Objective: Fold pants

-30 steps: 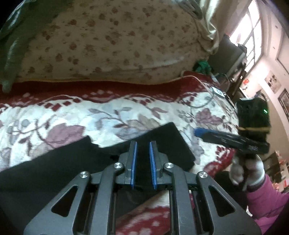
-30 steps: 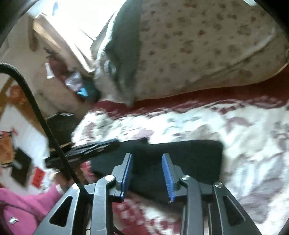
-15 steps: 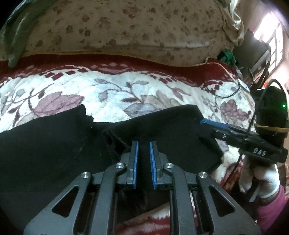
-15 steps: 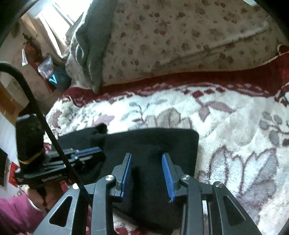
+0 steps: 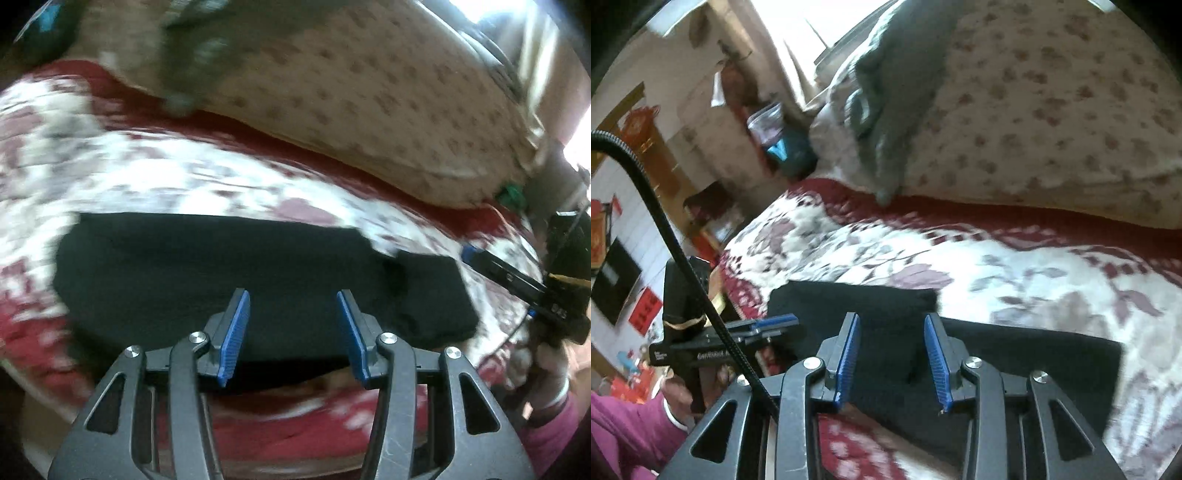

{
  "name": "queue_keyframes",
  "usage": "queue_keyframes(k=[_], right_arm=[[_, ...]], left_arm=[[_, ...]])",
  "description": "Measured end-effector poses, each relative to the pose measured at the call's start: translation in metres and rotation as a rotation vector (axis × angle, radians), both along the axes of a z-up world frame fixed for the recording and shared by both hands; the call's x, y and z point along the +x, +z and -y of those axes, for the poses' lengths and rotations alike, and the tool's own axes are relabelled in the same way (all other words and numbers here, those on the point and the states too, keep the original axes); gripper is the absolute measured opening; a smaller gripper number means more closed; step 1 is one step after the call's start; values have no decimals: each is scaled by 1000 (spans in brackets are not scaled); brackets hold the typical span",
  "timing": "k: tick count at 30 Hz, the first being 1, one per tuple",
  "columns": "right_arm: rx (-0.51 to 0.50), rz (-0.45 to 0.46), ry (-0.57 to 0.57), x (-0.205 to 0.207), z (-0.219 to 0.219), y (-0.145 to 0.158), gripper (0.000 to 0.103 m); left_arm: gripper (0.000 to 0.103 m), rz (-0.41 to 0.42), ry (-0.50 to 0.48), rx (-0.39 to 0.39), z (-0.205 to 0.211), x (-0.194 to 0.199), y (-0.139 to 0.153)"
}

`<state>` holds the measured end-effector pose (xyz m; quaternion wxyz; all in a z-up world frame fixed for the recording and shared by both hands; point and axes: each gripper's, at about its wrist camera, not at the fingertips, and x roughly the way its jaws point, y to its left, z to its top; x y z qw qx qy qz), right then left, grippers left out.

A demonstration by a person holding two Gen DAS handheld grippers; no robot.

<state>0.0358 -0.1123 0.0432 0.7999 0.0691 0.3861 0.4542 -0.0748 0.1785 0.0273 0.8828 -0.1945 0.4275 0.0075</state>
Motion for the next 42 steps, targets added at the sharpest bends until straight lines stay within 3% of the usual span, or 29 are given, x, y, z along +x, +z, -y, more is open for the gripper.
queue_keyframes(k=[6, 10, 14, 18, 24, 27, 30, 34, 38, 42], right_arm=[[-2, -8, 143, -13, -65, -2, 37], [-44, -10, 227, -17, -114, -9, 42], [-90, -6, 305, -13, -159, -14, 47], [-118, 4, 353, -7, -199, -18, 50], [-181, 19, 394, 5, -251, -25, 50], [-253, 86, 433, 5, -274, -29, 50], [-318, 137, 476, 5, -300, -37, 51], [-381, 137, 508, 9, -326, -53, 51], [-442, 139, 535, 9, -342, -76, 51], [-386, 104, 511, 14, -334, -77, 38]], left_arm=[[47, -11, 222, 29, -69, -48, -11], [47, -41, 309, -80, -98, -66, -37], [48, -13, 353, -191, -107, -77, -48], [66, 62, 400, -286, -107, -82, -51], [67, 12, 461, -336, -107, -69, -65], [69, 28, 490, -346, -107, -70, -68], [69, 18, 493, -307, -101, -70, -67], [71, 15, 487, -297, -96, -73, -70], [85, 48, 481, -333, -96, -70, -76], [97, 15, 424, -253, -86, -52, -74]])
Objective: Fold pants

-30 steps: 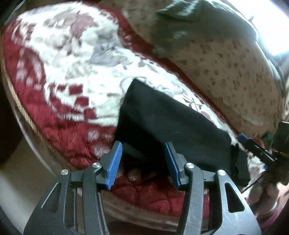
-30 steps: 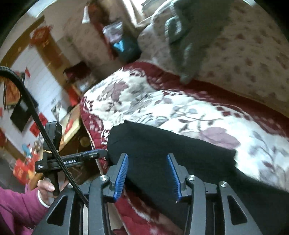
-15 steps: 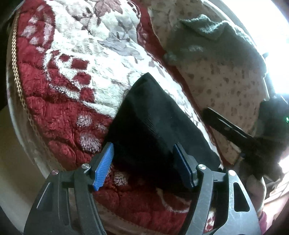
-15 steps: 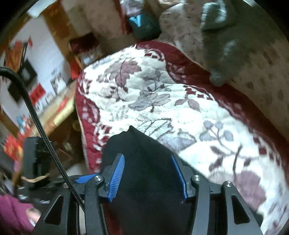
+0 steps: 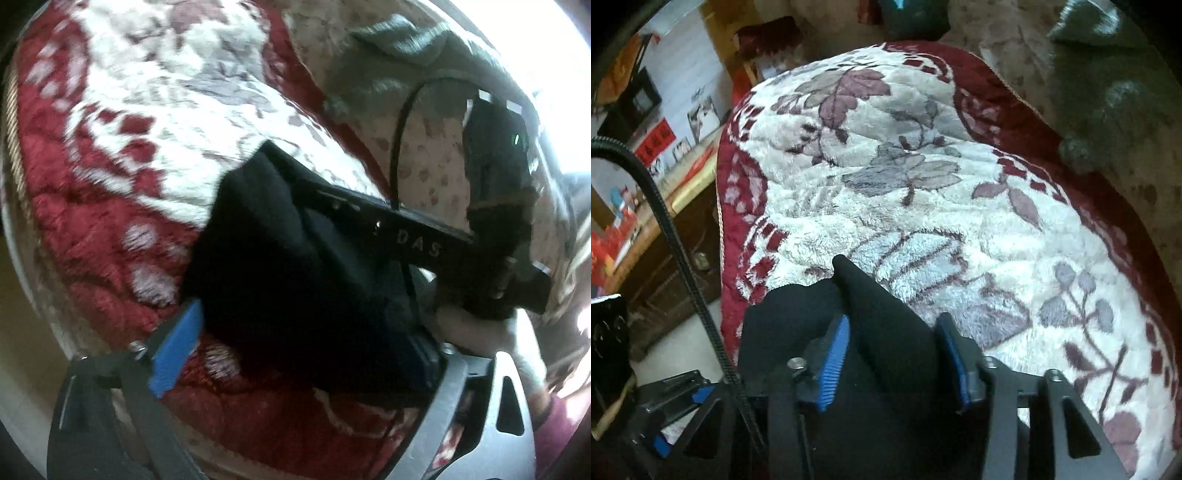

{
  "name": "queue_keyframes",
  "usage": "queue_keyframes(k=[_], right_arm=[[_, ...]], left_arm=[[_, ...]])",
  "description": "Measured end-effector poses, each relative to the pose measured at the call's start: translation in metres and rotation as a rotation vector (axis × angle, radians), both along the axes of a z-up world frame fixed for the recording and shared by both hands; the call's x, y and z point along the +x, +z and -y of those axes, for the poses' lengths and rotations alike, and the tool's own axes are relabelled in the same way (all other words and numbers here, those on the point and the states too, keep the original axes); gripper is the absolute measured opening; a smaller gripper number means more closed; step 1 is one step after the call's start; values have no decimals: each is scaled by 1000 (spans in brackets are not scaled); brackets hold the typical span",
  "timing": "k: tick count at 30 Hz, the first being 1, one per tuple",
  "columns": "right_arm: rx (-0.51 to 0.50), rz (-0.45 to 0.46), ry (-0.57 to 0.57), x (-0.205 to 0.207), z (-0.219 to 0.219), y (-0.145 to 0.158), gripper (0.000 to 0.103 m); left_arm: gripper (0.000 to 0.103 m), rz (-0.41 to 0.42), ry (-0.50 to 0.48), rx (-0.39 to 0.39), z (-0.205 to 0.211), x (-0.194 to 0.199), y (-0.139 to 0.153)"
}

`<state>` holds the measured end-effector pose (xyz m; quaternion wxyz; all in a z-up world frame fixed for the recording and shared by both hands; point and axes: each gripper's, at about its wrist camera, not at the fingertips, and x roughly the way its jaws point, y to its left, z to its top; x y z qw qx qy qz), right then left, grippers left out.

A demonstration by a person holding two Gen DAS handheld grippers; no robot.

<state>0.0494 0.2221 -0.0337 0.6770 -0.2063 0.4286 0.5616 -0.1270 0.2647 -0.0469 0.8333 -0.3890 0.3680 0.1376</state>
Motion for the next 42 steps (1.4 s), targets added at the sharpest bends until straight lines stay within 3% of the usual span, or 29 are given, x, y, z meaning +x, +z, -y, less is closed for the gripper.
queue_keyframes(k=[2, 4, 6, 7, 8, 9, 11, 20, 24, 28, 32, 38, 42], right_arm=[[19, -28, -10, 2, 6, 2, 28], [46, -59, -25, 3, 11, 6, 22], [91, -114, -43, 7, 21, 11, 18], [105, -129, -47, 7, 24, 13, 16], [122, -138, -48, 7, 27, 15, 16], [142, -150, -50, 6, 31, 18, 15], [180, -171, -57, 5, 40, 24, 14], [452, -279, -153, 23, 132, 84, 14], [572, -285, -203, 31, 194, 112, 14], [644, -267, -265, 40, 257, 126, 14], [683, -258, -369, 48, 331, 116, 14], [621, -325, -609, 61, 436, 45, 15], [478, -305, -840, 66, 490, 14, 19]], left_arm=[[97, -18, -19, 57, 6, 6, 1], [87, -15, 12, 89, 8, 3, 2], [61, -15, 39, 87, 4, -2, 4], [53, -9, 35, 85, 2, -3, 6], [35, -3, 19, 80, 1, -3, 8], [26, 7, -7, 69, 0, -1, 11], [21, 23, -27, 71, 1, 0, 19], [20, 201, -166, 203, 50, 13, 98], [20, 283, -306, 276, 105, 28, 133], [20, 348, -449, 333, 171, 48, 151], [20, 341, -571, 320, 223, 79, 146], [20, 229, -758, 303, 306, 111, 97], [20, 110, -916, 154, 335, 121, 65]])
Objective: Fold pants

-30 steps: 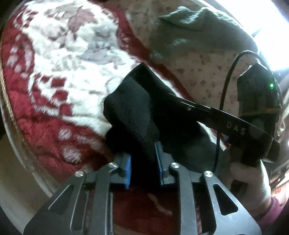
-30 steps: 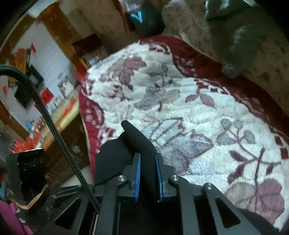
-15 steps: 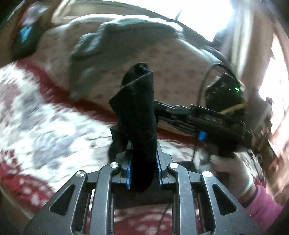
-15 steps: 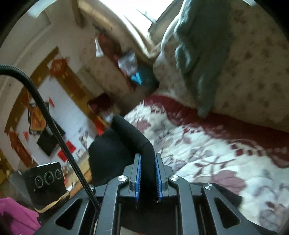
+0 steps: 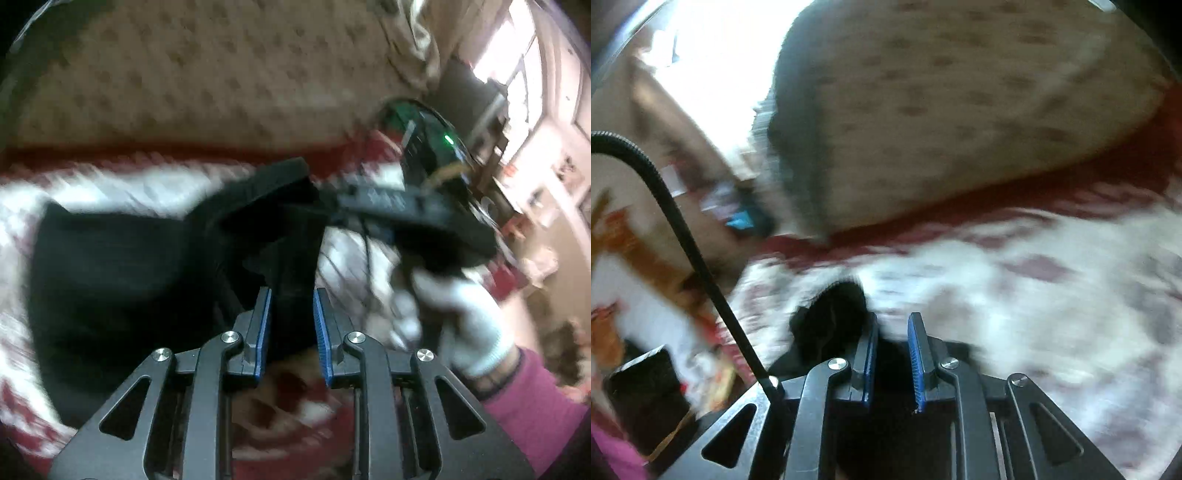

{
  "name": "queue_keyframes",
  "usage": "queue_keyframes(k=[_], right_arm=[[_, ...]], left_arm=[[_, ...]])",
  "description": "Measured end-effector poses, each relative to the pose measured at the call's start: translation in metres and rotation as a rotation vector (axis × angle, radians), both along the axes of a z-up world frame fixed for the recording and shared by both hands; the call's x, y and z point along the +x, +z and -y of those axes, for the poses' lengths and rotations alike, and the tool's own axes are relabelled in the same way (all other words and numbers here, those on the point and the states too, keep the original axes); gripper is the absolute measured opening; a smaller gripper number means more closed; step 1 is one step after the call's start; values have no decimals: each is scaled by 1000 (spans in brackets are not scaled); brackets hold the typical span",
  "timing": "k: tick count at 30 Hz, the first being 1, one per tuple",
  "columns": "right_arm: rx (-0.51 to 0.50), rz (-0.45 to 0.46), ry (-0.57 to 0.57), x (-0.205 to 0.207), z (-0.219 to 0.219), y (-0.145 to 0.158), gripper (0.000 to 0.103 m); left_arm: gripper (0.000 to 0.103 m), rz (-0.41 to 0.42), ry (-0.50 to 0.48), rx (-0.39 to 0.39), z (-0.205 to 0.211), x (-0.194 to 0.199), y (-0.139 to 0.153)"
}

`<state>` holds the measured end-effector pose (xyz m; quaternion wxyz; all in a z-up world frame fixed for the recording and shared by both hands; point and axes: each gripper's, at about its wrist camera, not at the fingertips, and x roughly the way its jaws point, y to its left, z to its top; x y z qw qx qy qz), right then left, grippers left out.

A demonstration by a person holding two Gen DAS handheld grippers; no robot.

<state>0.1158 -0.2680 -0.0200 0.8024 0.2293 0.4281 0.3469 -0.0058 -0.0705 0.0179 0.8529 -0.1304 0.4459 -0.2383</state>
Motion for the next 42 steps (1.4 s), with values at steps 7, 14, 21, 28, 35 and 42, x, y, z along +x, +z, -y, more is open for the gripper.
queue_keyframes(k=[7, 14, 21, 28, 35, 42], right_arm=[[1, 27, -122, -17, 57, 23, 50], [-7, 116, 26, -54, 27, 61, 51], [-135, 194, 274, -75, -61, 58, 51], [-264, 134, 195, -81, -22, 6, 50], [-154, 145, 97, -79, -3, 33, 50], [-188, 103, 69, -74, -20, 33, 51]], left_arm=[[21, 149, -17, 69, -16, -28, 44], [21, 176, 155, 178, -66, -21, 45], [21, 83, 320, 280, -96, 17, -2], [21, 67, 345, 335, -103, 37, -25], [21, 54, 355, 306, -104, 27, -14], [21, 65, 385, 314, -105, 11, 2]])
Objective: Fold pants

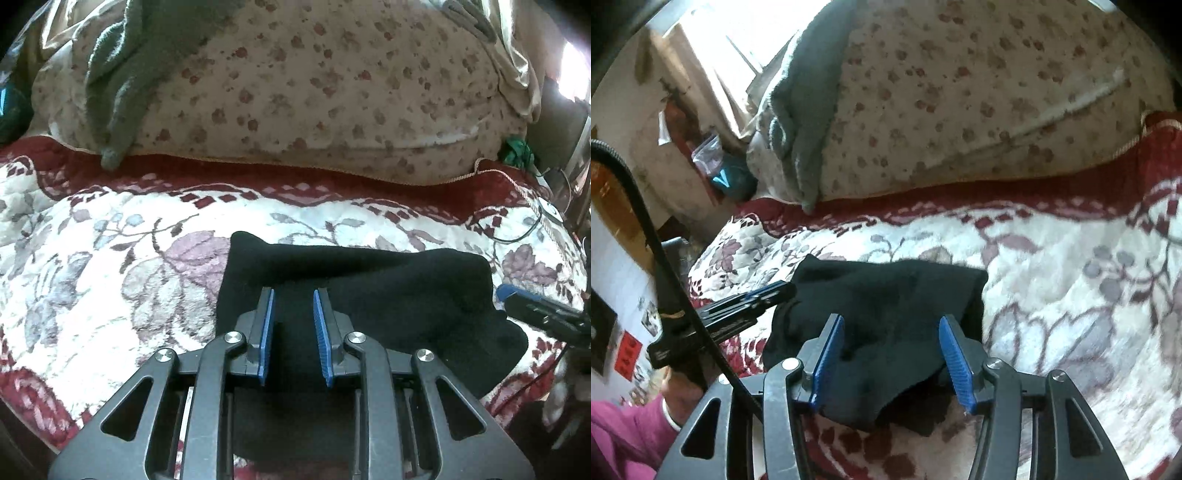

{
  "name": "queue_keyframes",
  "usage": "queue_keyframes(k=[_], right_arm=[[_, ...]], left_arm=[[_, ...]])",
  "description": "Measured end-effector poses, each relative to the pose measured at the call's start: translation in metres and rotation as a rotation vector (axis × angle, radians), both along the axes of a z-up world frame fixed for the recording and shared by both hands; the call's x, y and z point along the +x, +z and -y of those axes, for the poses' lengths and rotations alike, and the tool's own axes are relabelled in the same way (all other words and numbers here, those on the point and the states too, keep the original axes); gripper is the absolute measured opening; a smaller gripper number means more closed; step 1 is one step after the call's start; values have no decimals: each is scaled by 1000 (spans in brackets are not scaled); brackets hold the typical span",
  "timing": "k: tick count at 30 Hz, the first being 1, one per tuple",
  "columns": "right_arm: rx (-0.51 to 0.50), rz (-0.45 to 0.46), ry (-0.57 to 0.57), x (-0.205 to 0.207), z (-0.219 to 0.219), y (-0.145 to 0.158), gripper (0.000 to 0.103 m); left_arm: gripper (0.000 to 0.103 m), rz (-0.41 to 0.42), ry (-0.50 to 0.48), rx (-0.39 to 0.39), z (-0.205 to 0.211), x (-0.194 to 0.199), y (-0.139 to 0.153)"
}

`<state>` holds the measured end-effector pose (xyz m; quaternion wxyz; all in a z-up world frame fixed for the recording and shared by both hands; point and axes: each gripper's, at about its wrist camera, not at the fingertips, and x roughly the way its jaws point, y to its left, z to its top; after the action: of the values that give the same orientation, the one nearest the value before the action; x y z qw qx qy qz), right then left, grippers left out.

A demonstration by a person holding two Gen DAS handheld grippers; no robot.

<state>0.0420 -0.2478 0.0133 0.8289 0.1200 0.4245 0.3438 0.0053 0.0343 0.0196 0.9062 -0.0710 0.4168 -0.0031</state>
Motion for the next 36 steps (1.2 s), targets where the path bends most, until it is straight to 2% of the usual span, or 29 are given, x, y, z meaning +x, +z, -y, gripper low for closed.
queue_keyframes(k=[17, 30, 36], right_arm=[[45, 31, -9, -24, -17, 8, 52], [1, 55, -2, -30, -25, 12, 52], [-30, 54, -42, -25, -14, 8, 65]], left_arm=[[21, 25, 7, 33, 11, -20, 12], [21, 23, 14, 63, 13, -23, 11], [21, 11, 30, 43, 2, -24, 9]])
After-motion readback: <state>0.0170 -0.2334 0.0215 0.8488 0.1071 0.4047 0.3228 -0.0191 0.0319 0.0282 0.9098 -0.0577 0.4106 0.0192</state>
